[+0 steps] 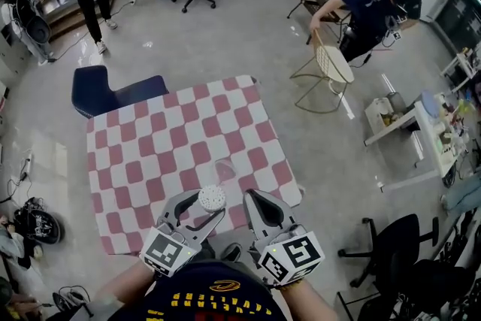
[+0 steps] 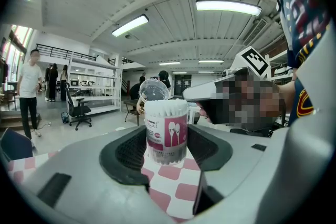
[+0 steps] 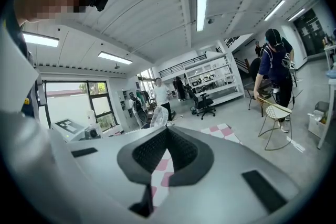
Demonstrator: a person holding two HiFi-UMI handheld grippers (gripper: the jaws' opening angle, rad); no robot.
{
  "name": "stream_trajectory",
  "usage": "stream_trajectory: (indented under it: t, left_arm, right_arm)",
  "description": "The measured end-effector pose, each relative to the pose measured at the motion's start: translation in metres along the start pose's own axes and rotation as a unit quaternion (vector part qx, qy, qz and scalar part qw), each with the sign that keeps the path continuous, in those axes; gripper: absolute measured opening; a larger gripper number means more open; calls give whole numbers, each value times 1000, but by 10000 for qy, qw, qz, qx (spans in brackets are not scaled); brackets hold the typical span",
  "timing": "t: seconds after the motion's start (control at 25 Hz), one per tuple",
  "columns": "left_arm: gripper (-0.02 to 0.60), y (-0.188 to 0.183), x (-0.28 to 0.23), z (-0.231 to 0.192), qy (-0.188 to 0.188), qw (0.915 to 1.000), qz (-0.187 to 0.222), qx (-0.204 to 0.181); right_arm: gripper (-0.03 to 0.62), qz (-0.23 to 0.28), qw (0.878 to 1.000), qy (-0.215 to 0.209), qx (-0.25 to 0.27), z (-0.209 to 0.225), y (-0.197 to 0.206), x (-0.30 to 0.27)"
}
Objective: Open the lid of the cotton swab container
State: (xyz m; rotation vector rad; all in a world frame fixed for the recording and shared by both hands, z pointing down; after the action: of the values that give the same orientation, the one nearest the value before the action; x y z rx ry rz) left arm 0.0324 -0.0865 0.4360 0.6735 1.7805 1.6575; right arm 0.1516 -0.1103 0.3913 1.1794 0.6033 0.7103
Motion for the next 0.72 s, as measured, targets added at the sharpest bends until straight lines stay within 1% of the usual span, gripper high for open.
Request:
stream_trajectory:
  t: [0.48,0.64,0.72]
  left_arm:
    - [245,-6,2,4,-11,10000,23,64]
    - [245,-6,2,3,-5,10000,71,-59]
    - [245,-7,2,3,-3,10000,67,-38]
  right_arm:
    - [11,24,9997,-148,207,-9,-3,4]
    - [11,25,9997,-147,217,-9,-6,5]
    - [11,24,9997,-145,217,-9,-5,4]
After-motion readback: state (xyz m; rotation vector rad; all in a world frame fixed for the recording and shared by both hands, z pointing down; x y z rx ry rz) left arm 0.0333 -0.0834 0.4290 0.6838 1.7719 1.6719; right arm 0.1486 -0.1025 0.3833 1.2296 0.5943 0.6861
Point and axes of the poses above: the fingertips, and each gripper's own axes: x backward along the fingers, z to its right, y out of its underside, the point moved 4 cm from there along x, backward along the fingers, and after that the axes turned 8 degrees about z, right-handed, at the moved point
